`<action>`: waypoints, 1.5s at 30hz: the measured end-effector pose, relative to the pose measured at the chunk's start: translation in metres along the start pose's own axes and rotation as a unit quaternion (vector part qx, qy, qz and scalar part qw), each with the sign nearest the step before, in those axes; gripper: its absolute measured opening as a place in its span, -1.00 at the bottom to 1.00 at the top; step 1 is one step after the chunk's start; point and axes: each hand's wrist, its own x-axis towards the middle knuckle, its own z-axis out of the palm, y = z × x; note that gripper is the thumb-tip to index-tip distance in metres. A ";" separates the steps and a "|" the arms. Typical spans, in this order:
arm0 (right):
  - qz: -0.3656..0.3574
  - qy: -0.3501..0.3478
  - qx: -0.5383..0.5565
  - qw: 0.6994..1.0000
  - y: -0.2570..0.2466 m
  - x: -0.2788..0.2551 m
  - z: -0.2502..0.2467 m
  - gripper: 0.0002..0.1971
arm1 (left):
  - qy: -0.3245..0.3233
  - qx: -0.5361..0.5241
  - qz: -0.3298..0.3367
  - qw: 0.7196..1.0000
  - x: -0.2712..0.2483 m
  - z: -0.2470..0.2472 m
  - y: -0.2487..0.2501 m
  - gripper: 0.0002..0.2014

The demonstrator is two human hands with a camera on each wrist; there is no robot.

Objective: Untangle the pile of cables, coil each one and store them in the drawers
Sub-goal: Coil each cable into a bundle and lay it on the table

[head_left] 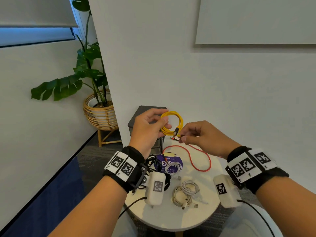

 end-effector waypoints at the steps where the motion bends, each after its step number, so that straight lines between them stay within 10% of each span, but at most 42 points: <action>1: 0.008 0.005 0.015 1.000 -0.001 0.001 -0.003 -0.88 | -0.009 0.015 -0.001 1.000 0.000 0.000 -0.002 -0.78; 17: 0.177 0.031 0.101 0.978 0.055 0.017 0.040 -0.88 | -0.139 0.209 -0.159 0.955 0.002 -0.014 -0.075 -0.72; 29: 0.196 -0.019 -0.081 0.977 0.121 0.038 0.079 -0.92 | -0.194 0.440 -0.135 0.866 0.028 -0.022 -0.133 -0.70; 34: 0.186 0.075 -0.167 0.965 0.140 0.059 0.053 -0.92 | -0.209 0.443 -0.126 0.863 0.038 -0.021 -0.133 -0.72; 40: 0.248 -0.095 -0.353 0.897 0.165 0.069 0.049 -0.66 | -0.253 0.458 -0.099 0.846 0.055 0.001 -0.121 -0.73; 45: 0.250 -0.075 -0.347 0.901 0.159 0.067 0.048 -0.77 | -0.271 0.474 -0.064 0.835 0.067 0.018 -0.110 -0.73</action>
